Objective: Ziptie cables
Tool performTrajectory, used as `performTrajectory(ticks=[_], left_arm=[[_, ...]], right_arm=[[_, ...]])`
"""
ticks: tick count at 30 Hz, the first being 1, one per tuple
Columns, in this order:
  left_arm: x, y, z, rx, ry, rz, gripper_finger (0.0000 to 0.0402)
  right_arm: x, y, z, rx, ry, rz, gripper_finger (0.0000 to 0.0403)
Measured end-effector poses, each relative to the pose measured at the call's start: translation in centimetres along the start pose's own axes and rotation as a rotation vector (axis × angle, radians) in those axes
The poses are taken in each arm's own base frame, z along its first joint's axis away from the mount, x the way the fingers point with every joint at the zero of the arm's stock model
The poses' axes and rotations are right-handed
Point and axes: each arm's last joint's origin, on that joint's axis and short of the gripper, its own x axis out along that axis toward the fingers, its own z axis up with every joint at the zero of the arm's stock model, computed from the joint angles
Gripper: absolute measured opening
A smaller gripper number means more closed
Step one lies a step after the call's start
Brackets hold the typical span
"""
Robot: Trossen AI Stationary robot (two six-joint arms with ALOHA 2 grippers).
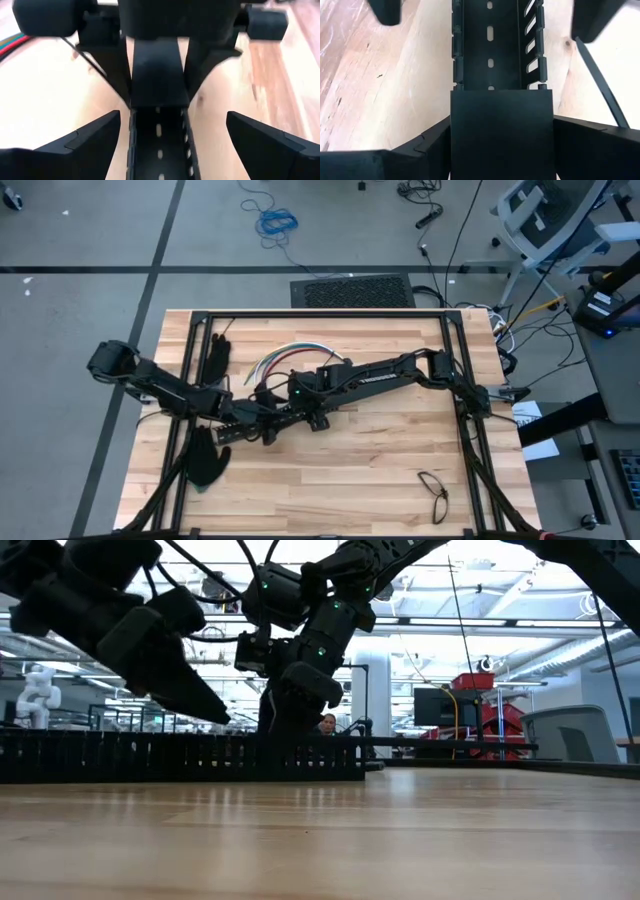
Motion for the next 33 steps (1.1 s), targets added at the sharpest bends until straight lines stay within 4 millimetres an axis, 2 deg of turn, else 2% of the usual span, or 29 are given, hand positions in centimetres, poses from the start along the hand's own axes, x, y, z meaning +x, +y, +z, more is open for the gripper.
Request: performTrajectory(ticks=[13, 18, 27, 33], left_arm=[[0.8, 0.1, -1.3, -0.158, 0.046, 0.047, 0.036], [0.8, 0.1, -1.3, -0.158, 0.048, 0.048, 0.036], [0.8, 0.1, -1.3, -0.157, 0.048, 0.049, 0.036], [0.8, 0.1, -1.3, -0.156, 0.051, 0.05, 0.036]], right_arm=[[0.0, 0.0, 0.0, 0.0, 0.003, 0.001, 0.0253], [0.0, 0.0, -0.1, 0.009, 0.005, 0.002, 0.0255], [0.2, 0.2, -0.8, 0.02, 0.067, 0.024, 0.0292], [-0.1, 0.0, -0.3, 0.025, 0.046, 0.016, 0.0311]])
